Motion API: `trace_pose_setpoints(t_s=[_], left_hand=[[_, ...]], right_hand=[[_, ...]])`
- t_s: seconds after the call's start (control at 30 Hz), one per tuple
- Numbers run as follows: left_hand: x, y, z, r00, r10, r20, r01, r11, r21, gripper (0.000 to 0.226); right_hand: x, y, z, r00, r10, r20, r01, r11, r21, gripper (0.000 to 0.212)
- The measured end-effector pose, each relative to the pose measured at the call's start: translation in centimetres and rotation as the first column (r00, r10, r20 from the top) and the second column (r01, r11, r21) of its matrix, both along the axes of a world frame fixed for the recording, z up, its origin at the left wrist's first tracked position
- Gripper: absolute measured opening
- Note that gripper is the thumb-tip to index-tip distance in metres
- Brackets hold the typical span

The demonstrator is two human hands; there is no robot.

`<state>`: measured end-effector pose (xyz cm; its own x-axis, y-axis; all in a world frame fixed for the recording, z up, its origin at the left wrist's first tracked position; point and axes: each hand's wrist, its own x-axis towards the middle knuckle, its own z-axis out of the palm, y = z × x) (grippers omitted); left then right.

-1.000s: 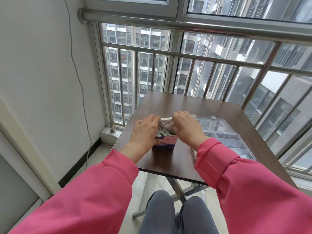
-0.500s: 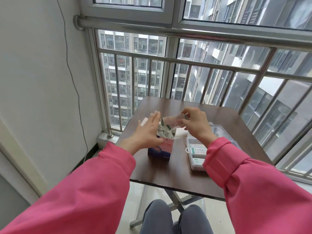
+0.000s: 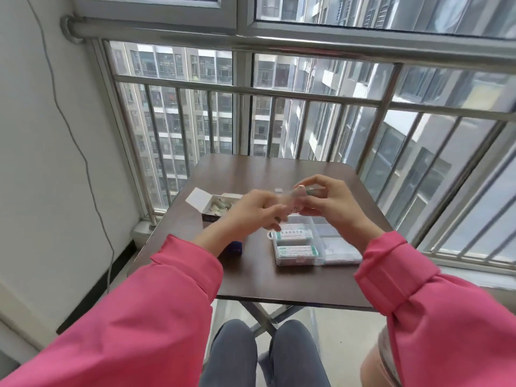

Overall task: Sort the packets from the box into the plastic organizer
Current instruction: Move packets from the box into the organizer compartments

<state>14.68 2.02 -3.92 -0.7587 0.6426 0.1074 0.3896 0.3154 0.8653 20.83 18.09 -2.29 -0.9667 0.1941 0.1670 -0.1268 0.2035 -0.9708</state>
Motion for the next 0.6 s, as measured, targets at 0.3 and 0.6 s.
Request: trace_pose_setpoints(t_s=[0.3,0.6], left_hand=[[2.7,5.0,-1.9,0.979,-0.078,0.189,0.059,0.993,0.105,0.007],[2.9,6.8,-3.8,0.969,-0.071,0.238,0.028,0.984,0.177,0.012]], right_hand=[[3.3,5.3,-2.6,0.972,-0.002,0.236,0.007,1.000,-0.019,0.016],[3.6,8.7,-4.1,0.948,-0.194,0.255,0.195,0.981,0.020,0.013]])
